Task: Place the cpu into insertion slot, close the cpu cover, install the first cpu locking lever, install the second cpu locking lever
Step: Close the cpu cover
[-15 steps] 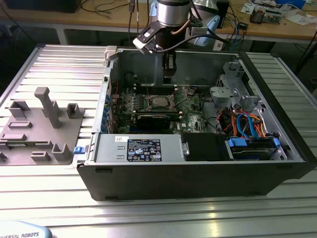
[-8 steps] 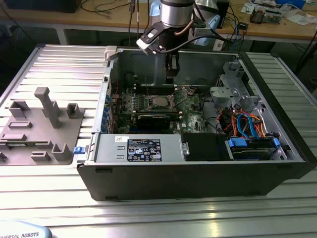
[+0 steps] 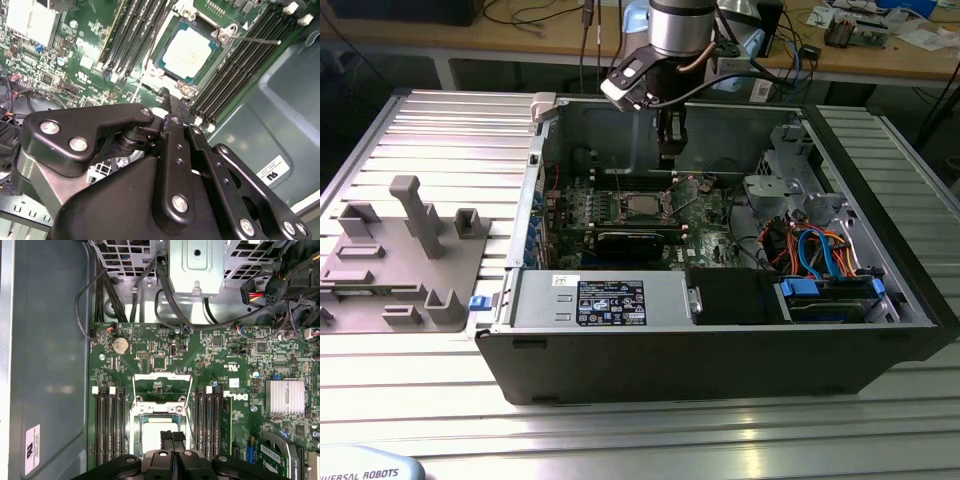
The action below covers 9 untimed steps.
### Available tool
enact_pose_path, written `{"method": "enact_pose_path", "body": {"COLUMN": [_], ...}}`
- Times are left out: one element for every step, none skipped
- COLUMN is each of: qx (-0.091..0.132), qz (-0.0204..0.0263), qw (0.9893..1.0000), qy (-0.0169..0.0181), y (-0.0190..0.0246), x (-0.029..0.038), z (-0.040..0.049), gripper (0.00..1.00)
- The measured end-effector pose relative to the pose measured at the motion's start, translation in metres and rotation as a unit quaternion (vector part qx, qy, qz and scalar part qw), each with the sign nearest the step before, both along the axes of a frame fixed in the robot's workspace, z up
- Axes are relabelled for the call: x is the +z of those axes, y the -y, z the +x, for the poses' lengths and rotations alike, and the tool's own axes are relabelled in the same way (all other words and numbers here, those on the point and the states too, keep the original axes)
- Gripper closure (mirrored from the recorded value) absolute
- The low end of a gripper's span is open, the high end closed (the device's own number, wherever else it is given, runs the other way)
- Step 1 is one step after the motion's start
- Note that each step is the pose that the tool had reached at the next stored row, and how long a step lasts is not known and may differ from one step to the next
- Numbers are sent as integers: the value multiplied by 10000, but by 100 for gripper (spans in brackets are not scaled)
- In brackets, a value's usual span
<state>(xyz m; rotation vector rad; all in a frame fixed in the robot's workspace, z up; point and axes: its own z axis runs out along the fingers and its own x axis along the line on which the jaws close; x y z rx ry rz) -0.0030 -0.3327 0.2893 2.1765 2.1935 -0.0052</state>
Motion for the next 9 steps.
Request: {"method": "enact_pose_path", "body": {"qx": [0, 0, 0, 0, 0, 0, 0, 0, 1], "qz": [0, 0, 0, 0, 0, 0, 0, 0, 0], "qw": [10000, 10000, 10000, 10000, 10000, 10000, 10000, 10000, 10000], "qy": [-1, -1, -2, -2, -2, -3, -3, -3, -3], "y": [0, 0, 0, 0, 0, 0, 0, 0, 0], "x": [-2, -4, -5, -6, -7, -8, -9, -10, -11], "z": [32, 47, 62, 75, 84, 106, 121, 132, 144], "gripper": [89, 89, 89, 89, 89, 89, 89, 89, 89]}}
